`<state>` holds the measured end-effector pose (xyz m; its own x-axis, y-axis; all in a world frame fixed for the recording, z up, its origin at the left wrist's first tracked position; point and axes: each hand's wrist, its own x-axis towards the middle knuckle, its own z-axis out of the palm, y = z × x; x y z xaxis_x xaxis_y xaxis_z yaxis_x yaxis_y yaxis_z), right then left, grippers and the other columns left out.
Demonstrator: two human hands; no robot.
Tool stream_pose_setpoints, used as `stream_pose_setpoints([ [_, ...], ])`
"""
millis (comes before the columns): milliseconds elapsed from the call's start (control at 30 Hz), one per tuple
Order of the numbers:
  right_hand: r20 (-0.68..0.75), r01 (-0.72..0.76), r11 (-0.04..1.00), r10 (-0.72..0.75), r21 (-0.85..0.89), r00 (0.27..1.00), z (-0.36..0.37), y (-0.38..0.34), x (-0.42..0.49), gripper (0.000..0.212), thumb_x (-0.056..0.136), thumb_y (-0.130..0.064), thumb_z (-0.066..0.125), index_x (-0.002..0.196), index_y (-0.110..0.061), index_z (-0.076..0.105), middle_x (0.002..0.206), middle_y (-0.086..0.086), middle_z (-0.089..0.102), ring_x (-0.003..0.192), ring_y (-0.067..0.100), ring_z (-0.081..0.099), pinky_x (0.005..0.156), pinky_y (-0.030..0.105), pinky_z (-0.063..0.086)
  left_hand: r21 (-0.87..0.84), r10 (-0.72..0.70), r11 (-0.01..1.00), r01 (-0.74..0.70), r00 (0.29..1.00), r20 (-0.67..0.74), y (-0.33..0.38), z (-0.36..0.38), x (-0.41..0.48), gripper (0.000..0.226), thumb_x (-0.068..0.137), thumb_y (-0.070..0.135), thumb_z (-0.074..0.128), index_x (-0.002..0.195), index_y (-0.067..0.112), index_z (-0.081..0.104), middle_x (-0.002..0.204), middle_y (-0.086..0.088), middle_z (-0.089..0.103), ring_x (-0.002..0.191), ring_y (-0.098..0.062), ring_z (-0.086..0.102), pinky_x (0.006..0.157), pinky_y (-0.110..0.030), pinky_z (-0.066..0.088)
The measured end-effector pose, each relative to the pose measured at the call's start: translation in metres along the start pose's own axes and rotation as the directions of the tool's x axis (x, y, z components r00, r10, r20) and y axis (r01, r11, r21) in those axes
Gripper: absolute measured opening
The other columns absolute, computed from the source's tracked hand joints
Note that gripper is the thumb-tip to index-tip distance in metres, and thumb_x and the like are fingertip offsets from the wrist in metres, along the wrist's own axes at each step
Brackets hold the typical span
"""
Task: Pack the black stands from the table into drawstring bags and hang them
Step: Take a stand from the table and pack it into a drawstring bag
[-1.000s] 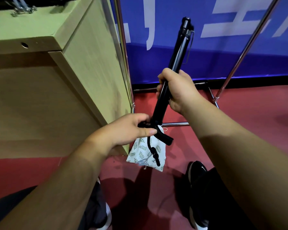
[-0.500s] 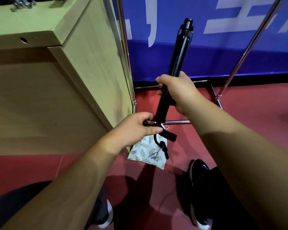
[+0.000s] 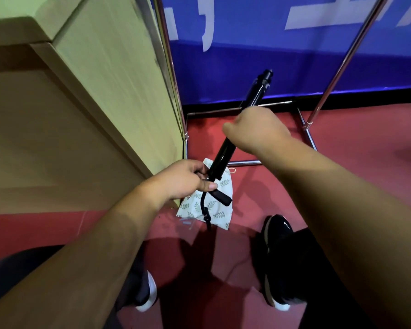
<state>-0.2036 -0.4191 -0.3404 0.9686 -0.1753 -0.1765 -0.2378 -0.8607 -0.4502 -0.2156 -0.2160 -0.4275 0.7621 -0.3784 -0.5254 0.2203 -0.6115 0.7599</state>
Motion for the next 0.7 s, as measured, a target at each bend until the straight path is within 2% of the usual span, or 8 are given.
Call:
stream_pose_setpoints([
  [67, 0.032, 0.243, 0.967, -0.241, -0.076, 0.97, 0.005, 0.002, -0.006, 0.023, 0.09, -0.035, 0.06, 0.094, -0.017, 0.072, 0.101, 0.006, 0.067, 0.101, 0.034, 0.061, 0.086, 0.037, 0.05, 0.052, -0.013, 0.999, 0.014, 1.0, -0.002, -0.001, 0.0, 0.002, 0.023, 0.082, 0.019, 0.09, 0.098, 0.018, 0.074, 0.09, -0.001, 0.072, 0.087, -0.017, 0.061, 0.088, -0.034, 0.048],
  [133, 0.153, 0.424, 0.872, -0.397, -0.247, 0.905, 0.016, 0.011, -0.014, 0.043, 0.087, -0.034, 0.063, 0.129, -0.028, 0.069, 0.131, 0.004, 0.06, 0.127, 0.036, 0.05, 0.108, 0.043, 0.042, 0.102, -0.015, 0.995, 0.015, 1.0, -0.002, -0.001, 0.003, 0.007, 0.022, 0.082, 0.019, 0.091, 0.096, 0.019, 0.074, 0.091, 0.002, 0.072, 0.087, -0.015, 0.062, 0.085, -0.032, 0.046],
  [233, 0.268, 0.466, 0.725, -0.381, -0.507, 0.885, 0.039, 0.029, -0.02, 0.055, 0.09, -0.039, 0.058, 0.144, -0.031, 0.057, 0.148, 0.005, 0.05, 0.149, 0.039, 0.03, 0.125, 0.059, 0.015, 0.127, -0.009, 0.992, 0.007, 1.0, 0.015, -0.004, 0.006, 0.016, 0.022, 0.082, 0.016, 0.091, 0.084, 0.021, 0.069, 0.081, 0.007, 0.063, 0.079, -0.014, 0.056, 0.079, -0.03, 0.041],
  [333, 0.285, 0.409, 0.639, -0.294, -0.651, 0.912, 0.065, 0.037, -0.023, 0.046, 0.095, -0.038, 0.055, 0.141, -0.032, 0.057, 0.146, 0.006, 0.051, 0.146, 0.042, 0.031, 0.125, 0.07, 0.004, 0.193, -0.027, 0.981, 0.014, 0.997, 0.066, -0.003, 0.012, 0.025, 0.02, 0.084, 0.019, 0.09, 0.084, 0.023, 0.07, 0.083, 0.006, 0.065, 0.078, -0.012, 0.056, 0.076, -0.027, 0.041],
  [400, 0.334, 0.43, 0.611, -0.271, -0.664, 0.903, 0.084, 0.041, -0.017, 0.042, 0.097, -0.037, 0.057, 0.138, -0.032, 0.06, 0.143, 0.004, 0.056, 0.14, 0.039, 0.039, 0.125, 0.067, 0.01, 0.319, -0.059, 0.947, 0.024, 0.993, 0.101, -0.004, 0.016, 0.037, 0.02, 0.082, 0.026, 0.091, 0.091, 0.024, 0.073, 0.091, 0.004, 0.071, 0.085, -0.016, 0.063, 0.081, -0.027, 0.046],
  [500, 0.473, 0.533, 0.56, -0.264, -0.634, 0.84, 0.109, 0.052, 0.006, 0.032, 0.097, -0.034, 0.058, 0.129, -0.031, 0.065, 0.134, -0.001, 0.064, 0.131, 0.027, 0.053, 0.117, 0.05, 0.03, 0.46, -0.137, 0.886, 0.066, 0.983, 0.124, -0.009, 0.023, 0.065, 0.036, 0.079, 0.032, 0.093, 0.11, 0.022, 0.077, 0.104, 0.003, 0.077, 0.103, -0.021, 0.072, 0.1, -0.034, 0.054],
  [600, 0.574, 0.486, 0.668, -0.106, -0.564, 0.812, 0.132, 0.073, 0.047, 0.026, 0.099, -0.029, 0.061, 0.125, -0.029, 0.067, 0.123, -0.002, 0.068, 0.118, 0.026, 0.065, 0.096, 0.041, 0.048, 0.42, -0.129, 0.905, 0.07, 0.985, 0.114, -0.02, 0.031, 0.104, 0.051, 0.076, 0.037, 0.095, 0.122, 0.028, 0.075, 0.113, 0.004, 0.075, 0.109, -0.018, 0.071, 0.106, -0.035, 0.053],
  [700, 0.64, 0.42, 0.719, 0.043, -0.553, 0.767, 0.156, 0.103, 0.079, 0.015, 0.094, -0.021, 0.064, 0.109, -0.023, 0.067, 0.094, -0.002, 0.063, 0.099, 0.028, 0.065, 0.086, 0.04, 0.055, 0.473, -0.129, 0.877, 0.082, 0.989, 0.069, -0.03, 0.033, 0.139, 0.07, 0.086, 0.055, 0.081, 0.146, 0.029, 0.057, 0.132, 0.001, 0.066, 0.118, -0.02, 0.063, 0.102, -0.029, 0.048],
])
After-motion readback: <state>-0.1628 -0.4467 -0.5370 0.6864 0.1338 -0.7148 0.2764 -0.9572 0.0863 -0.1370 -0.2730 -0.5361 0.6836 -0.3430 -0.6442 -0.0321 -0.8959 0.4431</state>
